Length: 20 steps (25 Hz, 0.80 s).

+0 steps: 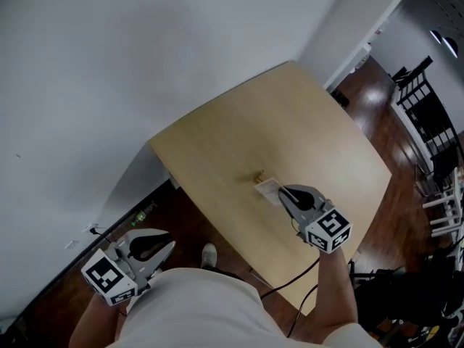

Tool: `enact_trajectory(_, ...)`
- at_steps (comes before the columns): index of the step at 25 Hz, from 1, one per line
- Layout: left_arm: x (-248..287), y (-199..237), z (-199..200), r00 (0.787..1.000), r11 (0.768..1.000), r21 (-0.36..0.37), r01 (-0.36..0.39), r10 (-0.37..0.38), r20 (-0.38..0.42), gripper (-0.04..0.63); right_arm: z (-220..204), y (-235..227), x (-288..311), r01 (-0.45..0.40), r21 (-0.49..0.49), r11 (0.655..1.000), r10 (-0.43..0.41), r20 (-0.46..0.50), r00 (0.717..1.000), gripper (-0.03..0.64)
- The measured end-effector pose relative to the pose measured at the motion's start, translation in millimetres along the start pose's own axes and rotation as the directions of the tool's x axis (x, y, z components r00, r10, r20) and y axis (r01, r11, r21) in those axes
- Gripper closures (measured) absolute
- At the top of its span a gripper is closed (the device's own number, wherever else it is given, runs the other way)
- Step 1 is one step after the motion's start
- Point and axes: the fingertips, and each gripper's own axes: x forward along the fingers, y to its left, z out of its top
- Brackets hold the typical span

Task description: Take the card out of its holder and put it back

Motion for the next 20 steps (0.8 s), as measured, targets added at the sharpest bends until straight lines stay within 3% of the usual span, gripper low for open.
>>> enact_trajectory(10,55,-1,9,0.998,0.998,-0.021,-0.054,0.054,-0.023,0.554,-51,-83,23,-0.024,0.048,0.999,0.026,-0.033,0.999,0.597)
enact_trajectory(20,71,7,10,0.993,0.993,-0.051,-0.106,0.104,-0.053,0.554,-82,-111,51,-0.055,0.081,0.995,0.061,-0.064,0.996,0.597)
